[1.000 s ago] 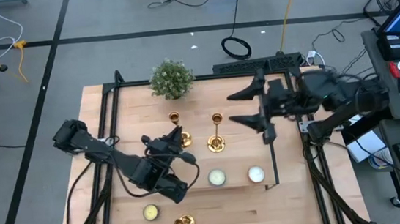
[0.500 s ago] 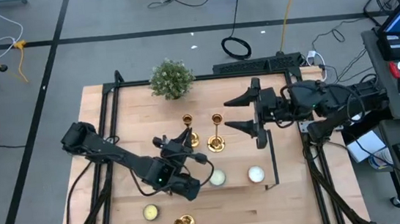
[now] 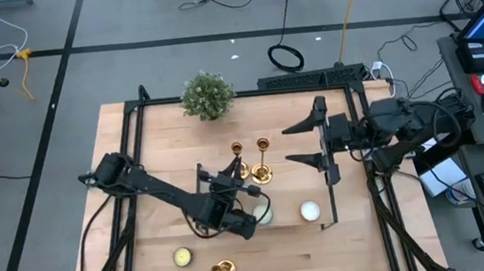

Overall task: Pick & Place candle stick holders
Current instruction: Put the top candle holder on the shelf aligned with the other candle holder

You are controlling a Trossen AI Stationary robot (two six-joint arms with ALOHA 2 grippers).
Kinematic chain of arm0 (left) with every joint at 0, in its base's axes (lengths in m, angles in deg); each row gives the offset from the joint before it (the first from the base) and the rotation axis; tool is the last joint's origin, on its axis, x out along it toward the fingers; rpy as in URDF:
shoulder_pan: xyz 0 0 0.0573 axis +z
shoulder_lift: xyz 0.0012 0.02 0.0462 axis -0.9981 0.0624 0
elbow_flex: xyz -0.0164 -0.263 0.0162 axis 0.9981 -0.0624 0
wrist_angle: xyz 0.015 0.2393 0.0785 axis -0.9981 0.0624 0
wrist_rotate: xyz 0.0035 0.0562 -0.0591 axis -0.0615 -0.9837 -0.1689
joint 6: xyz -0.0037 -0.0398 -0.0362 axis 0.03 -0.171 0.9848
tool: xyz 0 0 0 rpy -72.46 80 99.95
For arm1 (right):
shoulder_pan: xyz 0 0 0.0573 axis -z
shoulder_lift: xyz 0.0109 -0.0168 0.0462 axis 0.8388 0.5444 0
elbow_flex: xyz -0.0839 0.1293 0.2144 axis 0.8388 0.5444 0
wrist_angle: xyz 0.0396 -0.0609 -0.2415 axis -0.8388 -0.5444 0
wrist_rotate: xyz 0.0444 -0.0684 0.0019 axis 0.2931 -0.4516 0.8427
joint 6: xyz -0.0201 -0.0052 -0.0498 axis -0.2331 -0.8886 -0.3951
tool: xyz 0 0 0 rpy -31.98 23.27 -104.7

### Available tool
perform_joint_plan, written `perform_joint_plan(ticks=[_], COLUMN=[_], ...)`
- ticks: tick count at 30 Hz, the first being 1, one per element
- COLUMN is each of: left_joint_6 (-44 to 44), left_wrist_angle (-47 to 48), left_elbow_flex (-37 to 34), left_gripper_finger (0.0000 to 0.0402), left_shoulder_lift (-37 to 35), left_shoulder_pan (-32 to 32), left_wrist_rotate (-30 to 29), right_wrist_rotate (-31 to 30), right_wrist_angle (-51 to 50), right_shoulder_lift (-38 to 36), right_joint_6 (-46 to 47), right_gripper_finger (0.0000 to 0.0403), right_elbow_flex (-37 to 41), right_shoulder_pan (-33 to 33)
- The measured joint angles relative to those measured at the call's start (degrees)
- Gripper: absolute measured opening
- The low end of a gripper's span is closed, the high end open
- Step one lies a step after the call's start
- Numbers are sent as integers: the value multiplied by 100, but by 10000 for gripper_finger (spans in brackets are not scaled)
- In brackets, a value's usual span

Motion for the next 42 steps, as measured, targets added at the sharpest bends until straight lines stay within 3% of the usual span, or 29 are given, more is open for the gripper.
perform_joint_plan(ticks=[8, 14, 17, 26, 30, 33, 42], left_joint_6=[-497, -405, 226, 3434, 4612, 5083, 5317], left_wrist_angle=[140, 603, 1214, 3819, 5085, 5771, 5739], left_elbow_flex=[9, 11, 11, 9, 9, 5, -26], left_gripper_finger=[15, 15, 15, 15, 15, 15, 15], left_shoulder_lift=[-284, -535, -540, -540, -540, -540, -543], left_shoulder_pan=[-58, -315, -429, -651, -733, -835, -976], left_wrist_rotate=[17, 26, -6, 47, 334, 636, 368], right_wrist_rotate=[-3, -5, -5, -5, -5, -5, -5], right_wrist_angle=[-85, -6, -10, -18, -36, -6, 348], right_shoulder_lift=[-28, -28, -26, -26, -26, -27, -26], right_joint_6=[-4, 5, 5, 39, 117, 117, 135], right_gripper_finger=[258, 258, 258, 258, 258, 258, 258], right_elbow_flex=[0, -2, -1, -1, -2, 30, 381], right_shoulder_pan=[0, 1, 0, 0, 0, 2, 2])
